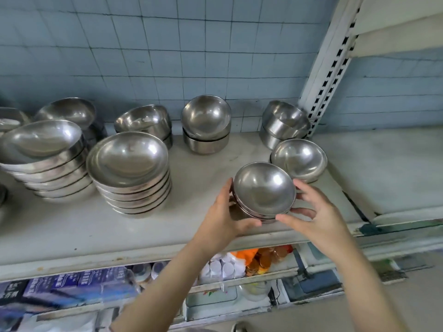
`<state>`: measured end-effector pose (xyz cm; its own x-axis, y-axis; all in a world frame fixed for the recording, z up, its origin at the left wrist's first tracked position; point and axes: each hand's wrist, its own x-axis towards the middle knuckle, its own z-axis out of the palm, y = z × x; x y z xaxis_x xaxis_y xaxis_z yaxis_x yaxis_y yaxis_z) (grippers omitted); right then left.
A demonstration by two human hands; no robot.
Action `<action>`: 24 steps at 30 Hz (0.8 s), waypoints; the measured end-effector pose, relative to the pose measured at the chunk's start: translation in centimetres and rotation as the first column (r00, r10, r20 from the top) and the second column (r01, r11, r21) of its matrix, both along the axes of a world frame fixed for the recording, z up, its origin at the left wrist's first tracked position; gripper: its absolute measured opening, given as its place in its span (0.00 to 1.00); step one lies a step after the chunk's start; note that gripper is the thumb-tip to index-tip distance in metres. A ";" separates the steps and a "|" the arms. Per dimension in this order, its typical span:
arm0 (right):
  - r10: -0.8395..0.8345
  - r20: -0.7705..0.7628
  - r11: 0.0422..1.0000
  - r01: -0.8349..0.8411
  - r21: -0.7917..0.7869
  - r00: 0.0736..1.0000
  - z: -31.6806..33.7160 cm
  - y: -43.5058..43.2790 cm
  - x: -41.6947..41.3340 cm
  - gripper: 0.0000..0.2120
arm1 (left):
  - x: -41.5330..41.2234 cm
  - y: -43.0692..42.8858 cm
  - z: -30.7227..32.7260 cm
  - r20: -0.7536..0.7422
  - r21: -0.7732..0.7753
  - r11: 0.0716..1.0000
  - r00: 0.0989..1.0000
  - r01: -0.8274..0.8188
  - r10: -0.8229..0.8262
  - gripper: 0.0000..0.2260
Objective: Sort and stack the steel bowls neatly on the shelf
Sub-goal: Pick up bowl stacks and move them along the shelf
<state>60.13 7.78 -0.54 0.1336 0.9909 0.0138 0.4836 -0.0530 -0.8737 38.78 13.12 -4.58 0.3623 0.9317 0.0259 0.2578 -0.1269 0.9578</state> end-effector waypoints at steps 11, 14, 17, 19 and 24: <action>0.226 -0.015 0.958 -0.220 0.183 0.974 -0.2 4.5 1.4 0.36 | -0.6 -0.1 -0.1 0.071 -0.016 0.981 0.979 -0.191 0.191 0.44; 0.163 0.075 0.920 -0.179 0.348 0.984 0.5 5.3 3.5 0.32 | -0.7 0.1 -0.6 0.082 -0.023 0.968 0.965 -0.249 0.250 0.44; 0.016 0.237 0.885 -0.124 0.448 0.971 0.7 6.9 6.1 0.38 | -0.7 0.4 -0.8 0.144 -0.056 0.944 0.933 -0.326 0.331 0.42; 0.012 0.337 0.933 -0.132 0.334 0.941 0.7 8.2 7.4 0.50 | -0.6 0.5 -1.0 0.166 -0.070 0.933 0.918 -0.353 0.359 0.41; 0.092 0.376 0.968 -0.172 0.185 0.922 0.0 10.1 8.8 0.59 | -0.7 0.7 -1.2 0.177 -0.082 0.935 0.919 -0.344 0.353 0.45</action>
